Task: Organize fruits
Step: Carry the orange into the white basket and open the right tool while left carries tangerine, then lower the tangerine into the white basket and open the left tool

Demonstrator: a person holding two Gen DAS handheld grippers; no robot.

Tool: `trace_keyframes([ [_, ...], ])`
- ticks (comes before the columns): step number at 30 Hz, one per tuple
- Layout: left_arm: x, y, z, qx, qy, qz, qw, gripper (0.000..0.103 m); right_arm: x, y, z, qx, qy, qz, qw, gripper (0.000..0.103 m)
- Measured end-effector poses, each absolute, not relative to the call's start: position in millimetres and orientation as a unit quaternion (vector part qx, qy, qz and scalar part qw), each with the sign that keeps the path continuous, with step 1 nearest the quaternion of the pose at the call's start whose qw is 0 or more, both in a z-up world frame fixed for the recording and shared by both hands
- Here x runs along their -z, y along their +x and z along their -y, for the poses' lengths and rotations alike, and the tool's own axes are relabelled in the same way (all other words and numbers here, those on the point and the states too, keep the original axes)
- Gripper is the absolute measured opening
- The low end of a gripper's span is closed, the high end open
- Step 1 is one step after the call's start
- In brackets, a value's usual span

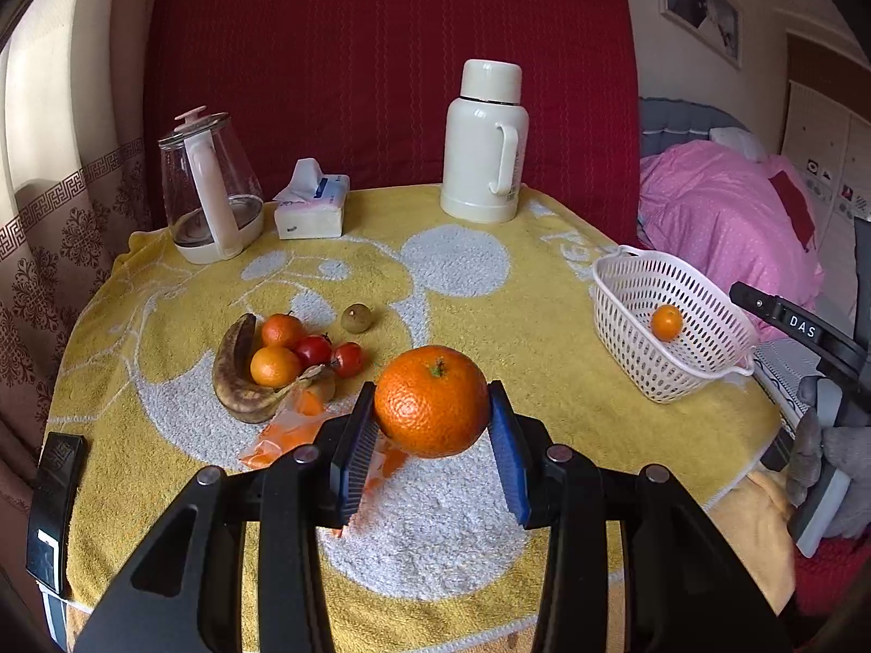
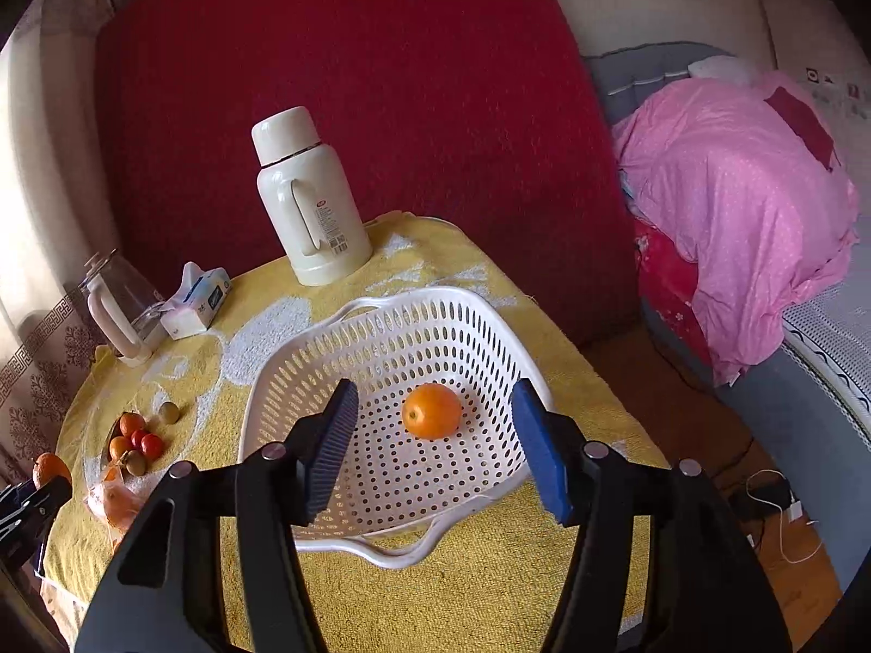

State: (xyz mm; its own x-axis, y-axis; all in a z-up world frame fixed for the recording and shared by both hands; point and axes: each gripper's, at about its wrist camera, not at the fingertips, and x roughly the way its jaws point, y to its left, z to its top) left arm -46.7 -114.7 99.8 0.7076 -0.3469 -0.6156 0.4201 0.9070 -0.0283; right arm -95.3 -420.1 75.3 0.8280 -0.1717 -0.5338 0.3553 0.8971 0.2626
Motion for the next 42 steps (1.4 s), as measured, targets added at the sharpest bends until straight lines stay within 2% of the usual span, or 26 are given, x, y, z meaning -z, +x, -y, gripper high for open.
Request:
trace_keyframes([
  [8, -107, -33, 177, 0.281, 0.066, -0.323, 0.901, 0.040, -86, -114, 427, 0.173, 0.186, -0.210, 0.944, 0.068],
  [25, -92, -20, 281, 0.369, 0.083, -0.340, 0.861, 0.041, -74, -123, 452, 0.203, 0.231, -0.193, 0.932, 0.071],
  [26, -92, -20, 283, 0.369, 0.084, -0.337, 0.862, 0.043, -73, -123, 452, 0.204, 0.230, -0.193, 0.932, 0.072],
  [27, -91, -19, 284, 0.367, 0.084, -0.336, 0.864, 0.056, -72, -123, 452, 0.204, 0.230, -0.193, 0.932, 0.072],
  [28, -92, -18, 282, 0.364, 0.079, -0.336, 0.865, 0.075, -72, -122, 452, 0.204, 0.231, -0.193, 0.931, 0.072],
  [29, -92, -16, 279, 0.362, 0.071, -0.335, 0.867, 0.080, -71, -122, 452, 0.204, 0.232, -0.194, 0.931, 0.072],
  [33, -93, -9, 267, 0.346, 0.053, -0.340, 0.873, 0.081, -69, -121, 451, 0.205, 0.233, -0.195, 0.930, 0.072],
  [37, -97, -8, 255, 0.311, 0.058, -0.321, 0.893, 0.087, -71, -122, 446, 0.208, 0.223, -0.187, 0.934, 0.073],
  [39, -99, -12, 251, 0.293, 0.072, -0.301, 0.905, 0.090, -72, -124, 442, 0.210, 0.216, -0.180, 0.936, 0.080],
  [42, -101, -19, 244, 0.275, 0.089, -0.281, 0.915, 0.091, -75, -125, 437, 0.211, 0.204, -0.170, 0.941, 0.082],
])
